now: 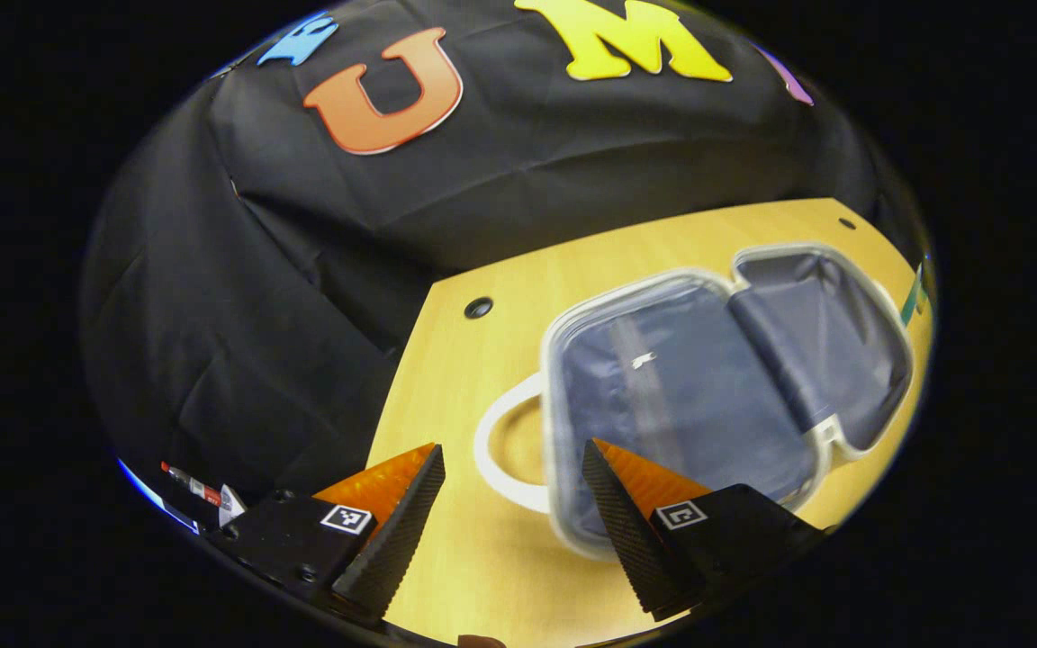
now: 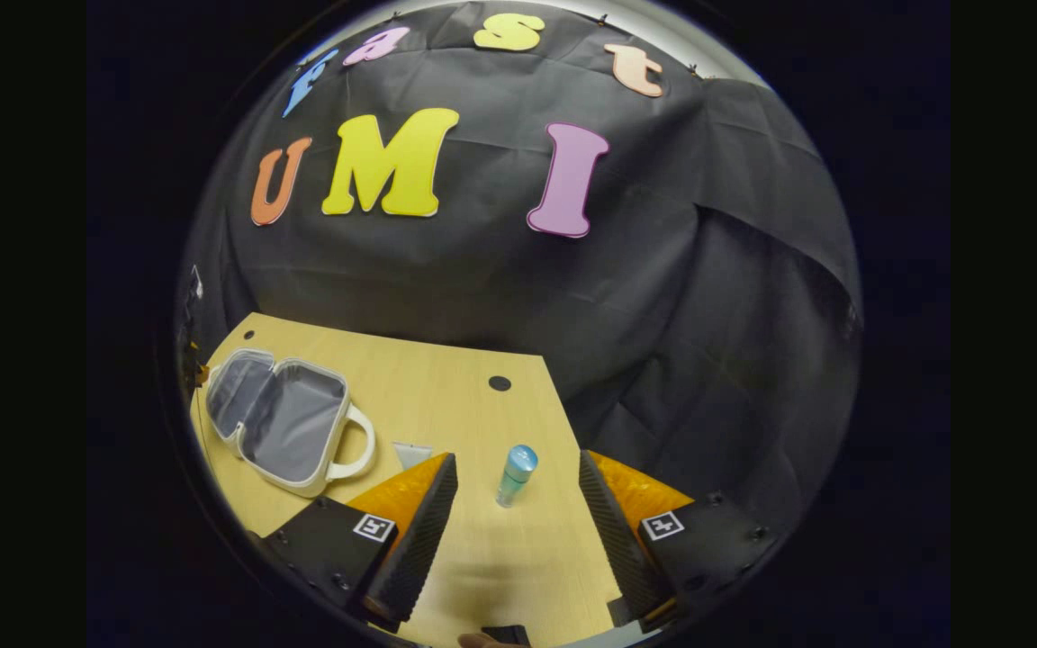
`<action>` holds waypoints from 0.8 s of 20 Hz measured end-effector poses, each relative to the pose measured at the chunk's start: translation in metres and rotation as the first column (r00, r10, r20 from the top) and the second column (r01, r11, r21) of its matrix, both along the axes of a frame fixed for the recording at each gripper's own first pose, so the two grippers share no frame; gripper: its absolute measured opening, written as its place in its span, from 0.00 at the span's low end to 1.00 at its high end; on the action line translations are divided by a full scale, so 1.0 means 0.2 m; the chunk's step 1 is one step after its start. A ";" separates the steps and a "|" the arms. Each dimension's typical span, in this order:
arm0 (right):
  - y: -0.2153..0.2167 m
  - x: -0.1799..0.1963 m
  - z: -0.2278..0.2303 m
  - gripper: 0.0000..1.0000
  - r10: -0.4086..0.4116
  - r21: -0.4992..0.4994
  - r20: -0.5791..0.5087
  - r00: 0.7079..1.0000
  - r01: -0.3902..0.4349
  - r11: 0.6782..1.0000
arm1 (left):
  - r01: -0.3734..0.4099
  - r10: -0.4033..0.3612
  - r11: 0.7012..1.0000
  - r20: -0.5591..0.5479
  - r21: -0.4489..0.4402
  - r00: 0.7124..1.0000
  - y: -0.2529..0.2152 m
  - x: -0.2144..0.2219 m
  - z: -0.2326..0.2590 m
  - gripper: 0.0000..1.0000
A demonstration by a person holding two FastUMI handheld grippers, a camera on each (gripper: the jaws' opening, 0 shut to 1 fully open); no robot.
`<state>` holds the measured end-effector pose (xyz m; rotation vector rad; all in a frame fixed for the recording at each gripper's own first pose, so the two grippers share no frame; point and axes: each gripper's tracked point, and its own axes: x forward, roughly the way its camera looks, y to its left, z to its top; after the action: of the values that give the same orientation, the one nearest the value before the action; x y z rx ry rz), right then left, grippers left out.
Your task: First open the suitcase, pack the skin care products into it, and then close the suitcase.
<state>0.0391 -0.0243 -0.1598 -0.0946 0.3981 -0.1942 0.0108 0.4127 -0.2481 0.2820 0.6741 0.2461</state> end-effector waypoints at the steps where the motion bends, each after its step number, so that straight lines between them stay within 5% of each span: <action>1: -0.02 0.01 0.00 0.81 0.011 -0.004 0.002 1.000 -0.011 1.000 | 0.028 -0.028 0.999 0.025 -0.019 0.999 -0.14 0.02 0.04 0.98; 12: -0.27 0.09 -0.09 0.80 0.139 -0.026 -0.032 0.990 -0.139 0.990 | 0.279 -0.216 0.943 0.305 -0.181 0.928 -1.54 0.20 0.39 0.99; 16: -0.38 0.09 -0.11 0.80 0.140 -0.057 -0.026 0.990 -0.141 0.988 | 0.376 -0.296 0.895 0.311 -0.241 0.903 -1.93 0.22 0.33 0.99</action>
<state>0.0580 -0.1013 -0.1809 -0.1824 0.4057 -0.0656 0.0546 0.0267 -0.1819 0.0714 0.3758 -0.1543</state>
